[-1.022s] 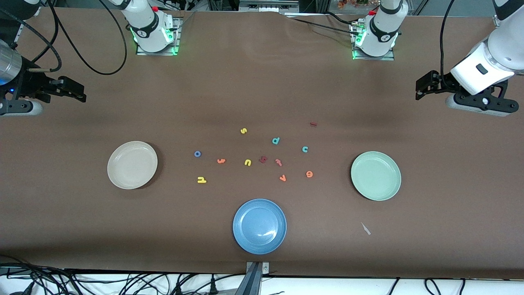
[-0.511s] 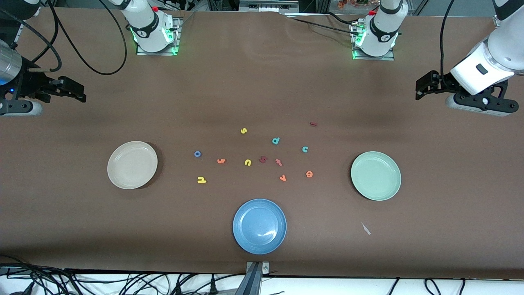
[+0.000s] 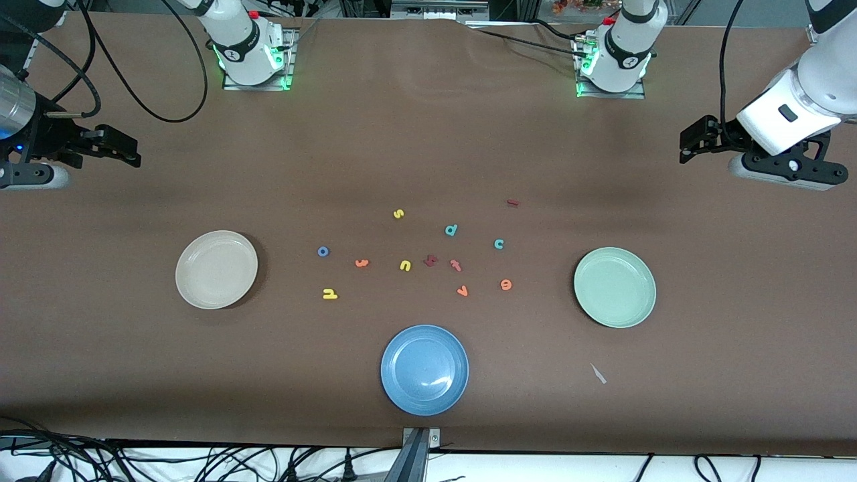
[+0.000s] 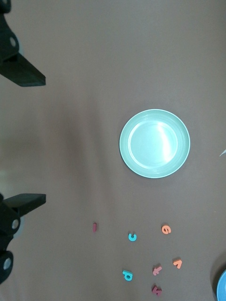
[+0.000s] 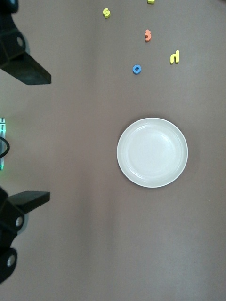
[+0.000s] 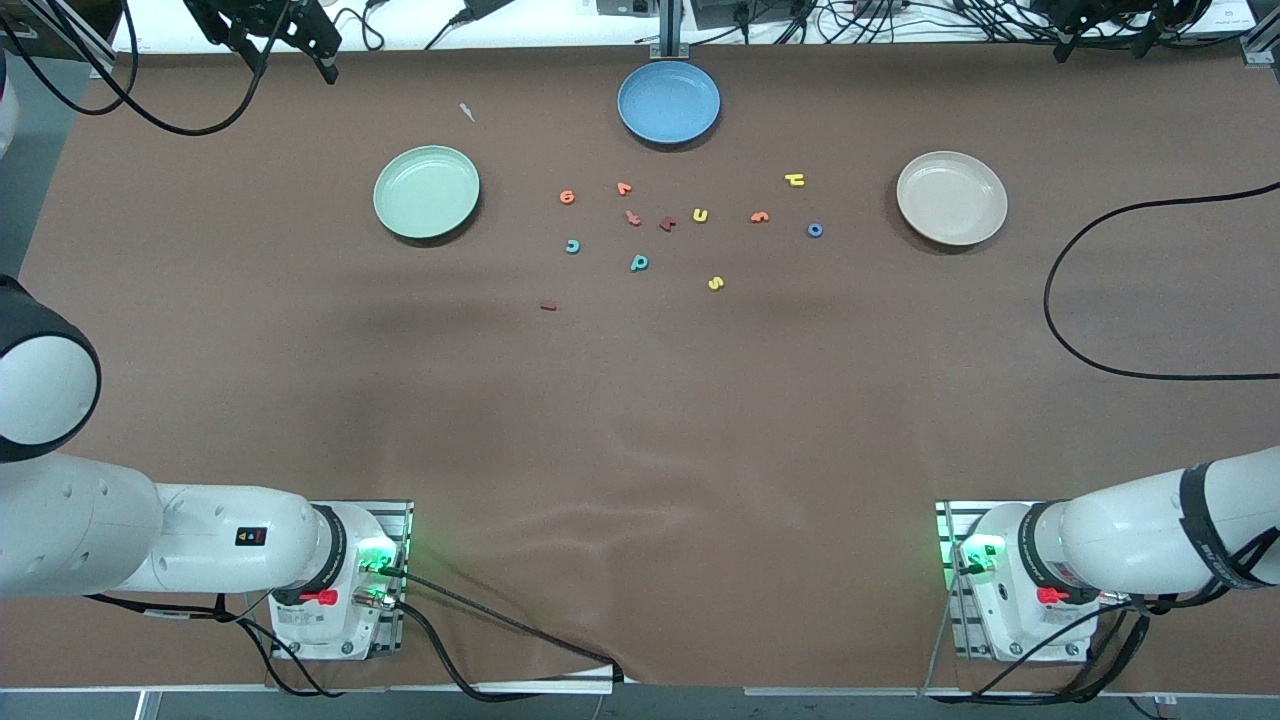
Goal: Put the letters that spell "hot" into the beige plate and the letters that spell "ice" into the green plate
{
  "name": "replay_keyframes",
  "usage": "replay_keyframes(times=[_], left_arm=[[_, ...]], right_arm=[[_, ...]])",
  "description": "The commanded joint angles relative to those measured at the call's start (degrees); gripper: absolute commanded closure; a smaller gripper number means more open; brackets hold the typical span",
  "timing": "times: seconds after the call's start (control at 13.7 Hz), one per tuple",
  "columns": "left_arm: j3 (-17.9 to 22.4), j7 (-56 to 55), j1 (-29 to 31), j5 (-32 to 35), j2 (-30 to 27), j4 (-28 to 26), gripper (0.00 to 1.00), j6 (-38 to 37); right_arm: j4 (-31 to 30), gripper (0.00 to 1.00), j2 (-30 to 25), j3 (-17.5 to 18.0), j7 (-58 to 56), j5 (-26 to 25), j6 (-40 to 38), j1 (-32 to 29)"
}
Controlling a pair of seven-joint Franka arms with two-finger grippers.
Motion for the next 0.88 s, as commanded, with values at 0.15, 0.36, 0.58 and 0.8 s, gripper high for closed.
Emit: replay_keyframes(times=[0.15,0.36,0.58,0.8], left_arm=[[0.08,1.34,0.13,-0.98,0.34,0.90,0.00,-0.85],[0.08,1.34,0.05,-0.98,0.34,0.82,0.00,-0.85],[0.08,1.34,-0.65,-0.98,0.43,0.55,0.00,-0.85],[-0.27,1.34,-0.92,-0.98,1.04,0.55,0.00,-0.85]], right_arm=[[-0.60,0.00,-0.49,-0.03,0.75,0.14,0.46,0.21],[-0.60,0.00,-0.49,-0.03,0.75,0.14,0.46,0.21],[-0.60,0.00,-0.49,-0.03,0.75,0.14,0.46,0.21],[-0.60,0.00,-0.49,-0.03,0.75,0.14,0.46,0.21]])
